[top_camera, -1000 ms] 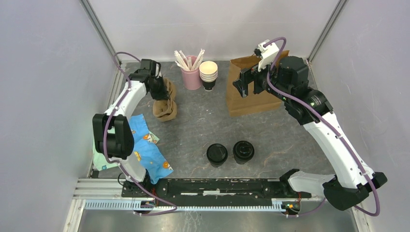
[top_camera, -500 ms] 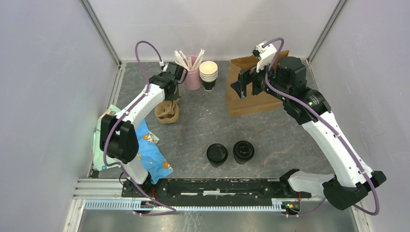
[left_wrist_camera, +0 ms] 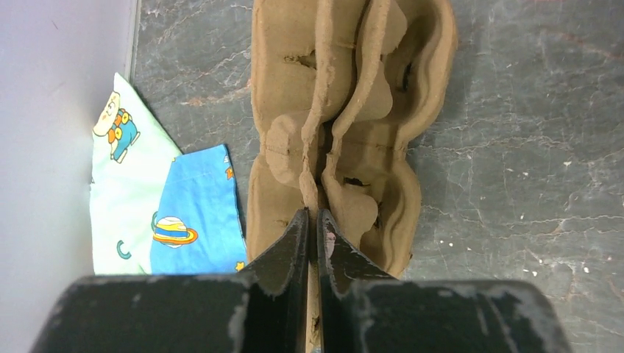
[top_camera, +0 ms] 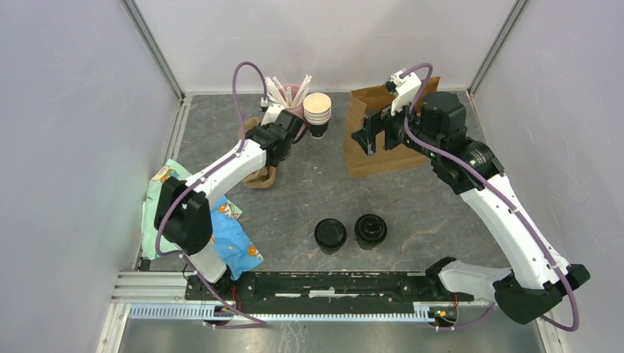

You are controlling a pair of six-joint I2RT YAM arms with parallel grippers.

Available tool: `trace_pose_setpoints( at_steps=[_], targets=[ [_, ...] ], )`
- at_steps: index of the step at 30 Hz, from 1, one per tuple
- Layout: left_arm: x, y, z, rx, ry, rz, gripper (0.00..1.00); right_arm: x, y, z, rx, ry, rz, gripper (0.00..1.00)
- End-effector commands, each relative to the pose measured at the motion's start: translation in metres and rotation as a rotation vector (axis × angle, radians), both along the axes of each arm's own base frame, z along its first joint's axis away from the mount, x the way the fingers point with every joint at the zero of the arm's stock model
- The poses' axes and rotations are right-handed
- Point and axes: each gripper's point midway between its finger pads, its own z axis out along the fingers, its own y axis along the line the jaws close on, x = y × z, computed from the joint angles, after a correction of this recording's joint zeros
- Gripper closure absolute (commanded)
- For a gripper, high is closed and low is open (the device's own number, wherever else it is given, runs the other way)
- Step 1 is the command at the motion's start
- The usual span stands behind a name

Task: Pack the takeout coffee
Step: Pick up the cup tray from the cup tray.

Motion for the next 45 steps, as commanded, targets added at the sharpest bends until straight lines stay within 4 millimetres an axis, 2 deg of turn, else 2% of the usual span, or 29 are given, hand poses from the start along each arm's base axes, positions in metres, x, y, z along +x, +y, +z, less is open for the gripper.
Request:
trace_pose_setpoints(
  at_steps=[1, 2, 4, 7, 10, 13, 19, 23, 25, 28, 32, 39, 42, 45],
  targets=[
    [-0.004, 0.002, -0.022, 0.125, 0.113, -0.013, 0.98, -0.005, 0.000, 0.017, 0.047, -0.050, 0.007, 0.02],
    [-0.006, 0.003, -0.024, 0.145, 0.135, 0.008, 0.98, -0.005, 0.001, 0.017, 0.048, -0.051, 0.010, 0.02],
    [-0.006, -0.003, -0.006, 0.154, 0.086, 0.007, 0.98, -0.006, 0.000, 0.017, 0.044, -0.048, 0.012, 0.02],
    [0.003, -0.018, 0.014, 0.014, -0.008, -0.046, 0.98, -0.006, 0.001, 0.011, 0.043, -0.041, 0.013, 0.02],
    [0.007, -0.019, 0.012, -0.104, 0.009, -0.057, 0.98, -0.006, 0.007, 0.005, 0.053, -0.018, 0.036, 0.02],
    [0.004, -0.019, 0.013, -0.144, 0.015, -0.068, 0.98, -0.003, 0.017, 0.003, 0.088, 0.013, 0.058, 0.02],
    [-0.004, -0.004, 0.014, -0.172, 0.004, -0.050, 0.98, -0.001, 0.065, -0.013, 0.159, 0.130, 0.180, 0.02],
    [-0.005, 0.005, 0.022, -0.224, -0.028, -0.050, 0.98, -0.005, 0.110, -0.019, 0.178, 0.184, 0.247, 0.02],
    [-0.004, 0.009, 0.026, -0.264, -0.046, -0.049, 0.98, -0.002, 0.125, -0.032, 0.205, 0.251, 0.225, 0.02],
    [-0.004, 0.013, 0.028, -0.320, -0.061, -0.050, 0.98, 0.005, 0.147, -0.055, 0.269, 0.361, 0.193, 0.12],
    [-0.005, 0.020, 0.026, -0.349, -0.061, -0.043, 0.98, 0.013, 0.186, -0.077, 0.314, 0.417, 0.192, 0.26],
    [-0.011, 0.029, 0.024, -0.364, -0.073, -0.031, 0.98, 0.031, 0.249, -0.122, 0.384, 0.542, 0.148, 0.43],
    [-0.014, 0.030, 0.023, -0.391, -0.075, -0.026, 0.98, 0.036, 0.264, -0.137, 0.434, 0.582, 0.153, 0.49],
    [-0.015, 0.029, 0.021, -0.419, -0.076, -0.030, 0.98, 0.041, 0.276, -0.141, 0.503, 0.591, 0.168, 0.55]
  ],
)
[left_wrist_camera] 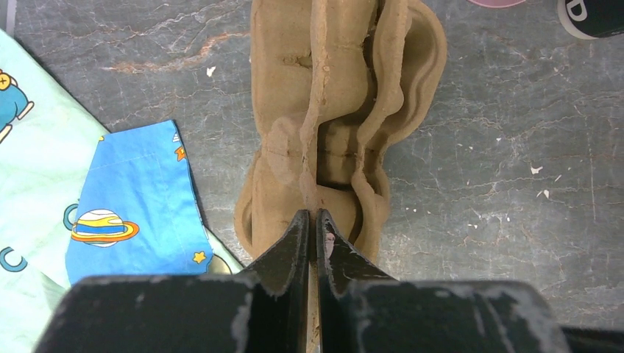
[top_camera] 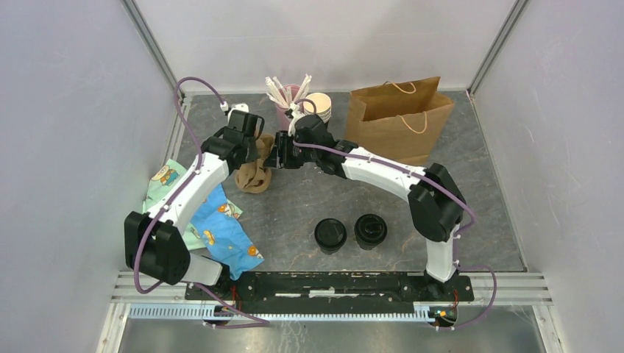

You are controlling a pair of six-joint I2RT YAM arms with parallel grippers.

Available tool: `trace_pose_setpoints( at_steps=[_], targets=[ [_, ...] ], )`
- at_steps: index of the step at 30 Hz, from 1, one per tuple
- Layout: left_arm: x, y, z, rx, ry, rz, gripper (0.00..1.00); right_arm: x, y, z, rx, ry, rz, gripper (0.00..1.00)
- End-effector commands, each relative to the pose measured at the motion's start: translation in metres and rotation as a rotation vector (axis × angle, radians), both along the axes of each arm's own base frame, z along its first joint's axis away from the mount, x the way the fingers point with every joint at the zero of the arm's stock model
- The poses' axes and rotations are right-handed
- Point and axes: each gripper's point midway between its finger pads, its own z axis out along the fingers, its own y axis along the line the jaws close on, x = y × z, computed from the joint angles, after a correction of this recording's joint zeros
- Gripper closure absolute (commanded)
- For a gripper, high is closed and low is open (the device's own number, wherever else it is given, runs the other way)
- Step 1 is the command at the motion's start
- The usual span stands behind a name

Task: Pack the takeout coffee
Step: Pick up the cup tray from the cup tray.

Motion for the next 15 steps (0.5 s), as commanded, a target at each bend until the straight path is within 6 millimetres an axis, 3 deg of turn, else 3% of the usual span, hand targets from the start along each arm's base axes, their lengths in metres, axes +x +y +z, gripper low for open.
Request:
trace_pose_setpoints(
  at_steps=[1, 4, 8, 15],
  targets=[
    [0.003, -0.002, 0.017, -0.067, -0.073, -0.001, 0.98, 0.018, 0.027, 0.045, 0.224, -0.035, -0.040, 0.57],
    [0.003, 0.000, 0.019, -0.060, -0.078, 0.003, 0.98, 0.021, 0.034, 0.039, 0.240, -0.029, -0.038, 0.58],
    [0.005, 0.002, 0.025, -0.052, -0.087, 0.003, 0.98, 0.027, 0.033, 0.019, 0.200, -0.010, -0.073, 0.53],
    [0.008, 0.004, 0.029, -0.037, -0.091, 0.012, 0.98, 0.026, 0.035, -0.015, 0.134, 0.030, -0.073, 0.54]
  ],
)
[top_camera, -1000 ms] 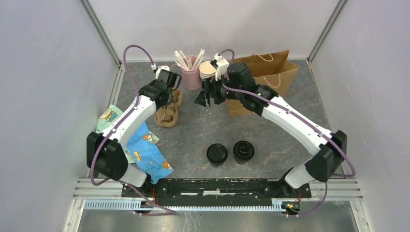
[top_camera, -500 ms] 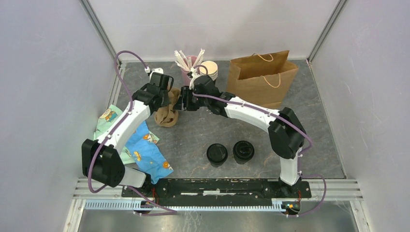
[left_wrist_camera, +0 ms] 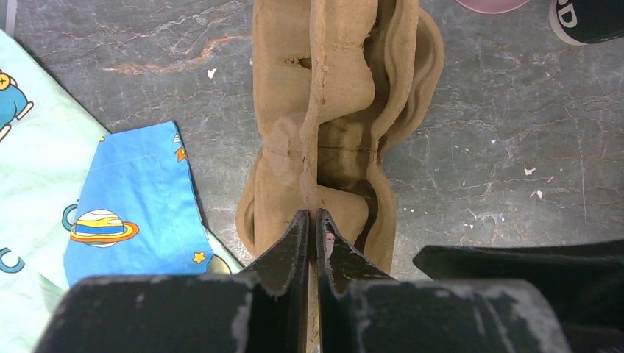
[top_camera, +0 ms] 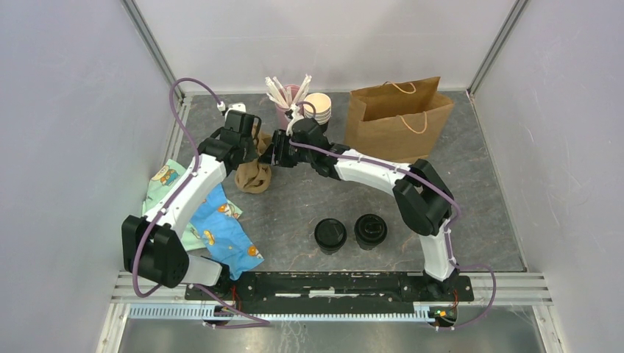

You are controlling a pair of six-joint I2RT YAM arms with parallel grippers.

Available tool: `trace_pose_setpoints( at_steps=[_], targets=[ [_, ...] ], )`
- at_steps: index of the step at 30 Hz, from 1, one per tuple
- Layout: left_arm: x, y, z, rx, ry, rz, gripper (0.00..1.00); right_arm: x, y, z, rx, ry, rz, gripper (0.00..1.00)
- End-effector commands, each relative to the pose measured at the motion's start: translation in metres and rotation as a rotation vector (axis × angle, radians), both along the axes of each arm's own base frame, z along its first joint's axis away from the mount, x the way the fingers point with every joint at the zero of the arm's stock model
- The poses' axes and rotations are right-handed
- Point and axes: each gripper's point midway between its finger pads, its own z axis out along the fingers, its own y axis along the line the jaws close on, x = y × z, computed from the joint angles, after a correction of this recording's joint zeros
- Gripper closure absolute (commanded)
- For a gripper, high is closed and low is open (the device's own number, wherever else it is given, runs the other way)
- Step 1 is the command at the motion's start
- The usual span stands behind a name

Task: Pack the takeout coffee
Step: Pick up the cup tray from the cup tray.

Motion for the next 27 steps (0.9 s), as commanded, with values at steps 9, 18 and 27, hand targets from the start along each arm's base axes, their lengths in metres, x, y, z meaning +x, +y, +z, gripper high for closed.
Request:
trace_pose_setpoints(
  at_steps=[9, 18, 27],
  targets=[
    [0.016, 0.006, 0.051, 0.008, -0.105, 0.043, 0.98, 0.006, 0.023, -0.014, 0.030, 0.056, 0.005, 0.78],
    [0.013, 0.026, 0.119, 0.064, -0.184, 0.115, 0.98, -0.004, 0.021, -0.028, 0.136, 0.190, -0.050, 0.94],
    [0.000, 0.026, 0.155, 0.018, -0.252, 0.106, 0.98, -0.013, 0.013, -0.045, 0.211, 0.326, -0.127, 0.93]
  ],
)
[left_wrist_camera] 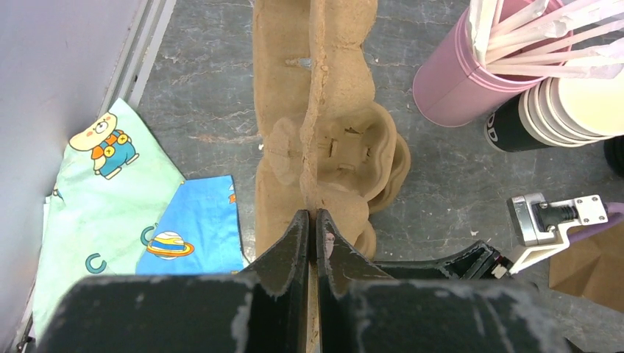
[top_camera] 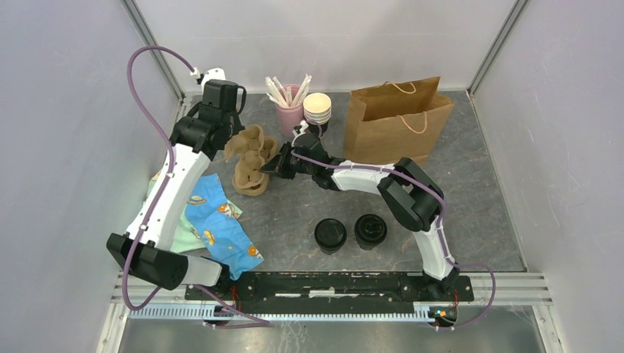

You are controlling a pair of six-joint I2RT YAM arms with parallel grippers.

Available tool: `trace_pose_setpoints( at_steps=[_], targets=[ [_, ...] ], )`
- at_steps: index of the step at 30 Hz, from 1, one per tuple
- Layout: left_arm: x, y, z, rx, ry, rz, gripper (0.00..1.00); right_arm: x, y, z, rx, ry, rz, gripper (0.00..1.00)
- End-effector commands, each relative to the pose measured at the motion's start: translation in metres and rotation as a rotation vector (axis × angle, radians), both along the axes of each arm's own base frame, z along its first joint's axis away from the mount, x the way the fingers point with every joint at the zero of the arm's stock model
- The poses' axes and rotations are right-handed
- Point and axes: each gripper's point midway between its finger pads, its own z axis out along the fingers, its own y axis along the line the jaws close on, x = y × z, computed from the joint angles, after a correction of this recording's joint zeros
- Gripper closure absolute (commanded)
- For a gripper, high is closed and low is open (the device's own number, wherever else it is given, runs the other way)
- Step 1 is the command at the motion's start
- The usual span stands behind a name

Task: Pack the takeout coffee
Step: Pick up the cup tray from the cup tray.

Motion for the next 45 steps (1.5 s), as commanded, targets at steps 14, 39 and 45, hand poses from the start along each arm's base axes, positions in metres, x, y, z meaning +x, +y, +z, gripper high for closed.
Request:
trace_pose_setpoints(
  at_steps=[14, 39, 45],
  targets=[
    [-0.016, 0.005, 0.039, -0.036, -0.089, -0.007, 0.98, -0.009, 0.002, 0.025, 0.153, 0.065, -0.127, 0.90],
    [-0.020, 0.008, 0.041, -0.029, -0.099, 0.000, 0.98, -0.011, 0.001, 0.056, 0.243, 0.047, -0.266, 0.91],
    [-0.021, 0.008, 0.041, -0.030, -0.099, 0.000, 0.98, -0.017, 0.005, 0.044, 0.223, 0.085, -0.303, 0.89]
  ],
)
